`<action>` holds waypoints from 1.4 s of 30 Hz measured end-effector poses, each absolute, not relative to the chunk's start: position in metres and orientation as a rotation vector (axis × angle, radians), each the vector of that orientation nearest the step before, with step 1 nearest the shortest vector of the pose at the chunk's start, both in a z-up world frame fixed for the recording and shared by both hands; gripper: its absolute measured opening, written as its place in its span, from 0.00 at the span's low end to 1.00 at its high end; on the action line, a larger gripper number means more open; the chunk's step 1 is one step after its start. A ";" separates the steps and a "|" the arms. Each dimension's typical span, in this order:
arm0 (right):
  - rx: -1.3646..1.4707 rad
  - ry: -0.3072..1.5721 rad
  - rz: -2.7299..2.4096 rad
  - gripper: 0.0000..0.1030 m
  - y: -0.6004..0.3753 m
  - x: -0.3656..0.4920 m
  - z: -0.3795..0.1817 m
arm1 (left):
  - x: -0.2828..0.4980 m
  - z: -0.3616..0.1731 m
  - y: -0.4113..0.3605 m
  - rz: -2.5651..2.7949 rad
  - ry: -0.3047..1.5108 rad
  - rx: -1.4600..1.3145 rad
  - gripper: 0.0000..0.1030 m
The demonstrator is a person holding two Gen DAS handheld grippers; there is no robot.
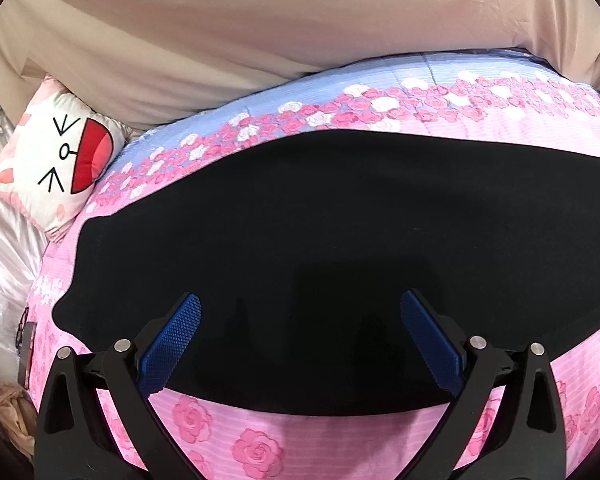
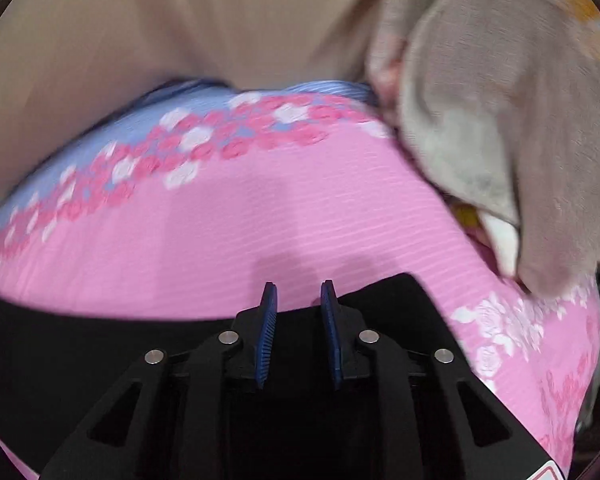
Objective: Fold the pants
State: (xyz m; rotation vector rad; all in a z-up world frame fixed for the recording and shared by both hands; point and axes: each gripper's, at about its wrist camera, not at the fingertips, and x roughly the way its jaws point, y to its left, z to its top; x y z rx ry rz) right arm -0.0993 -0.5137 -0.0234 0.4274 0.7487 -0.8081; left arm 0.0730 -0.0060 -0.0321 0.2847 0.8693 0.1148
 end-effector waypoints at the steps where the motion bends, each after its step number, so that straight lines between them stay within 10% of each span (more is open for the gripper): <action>1: 0.448 0.699 -0.806 0.22 -0.512 -0.110 -0.015 | 0.073 -0.031 -0.003 0.119 0.866 0.281 0.95; 10: 0.485 0.720 -1.028 0.58 -0.490 -0.196 -0.028 | 0.084 -0.031 0.008 0.122 0.870 0.237 0.95; 17: 0.557 0.696 -0.998 0.62 -0.496 -0.210 -0.044 | 0.076 -0.031 0.001 0.075 0.863 0.236 0.95; 21: 0.577 0.671 -0.948 0.21 -0.493 -0.204 -0.042 | 0.069 -0.029 0.014 0.077 0.857 0.212 0.95; 32: 0.747 0.463 -0.709 0.18 -0.457 -0.192 0.008 | 0.057 -0.028 0.081 0.136 0.869 0.115 0.95; 42: 0.466 0.584 -0.179 0.18 -0.279 -0.004 0.067 | 0.047 -0.023 0.109 0.114 0.847 0.039 0.95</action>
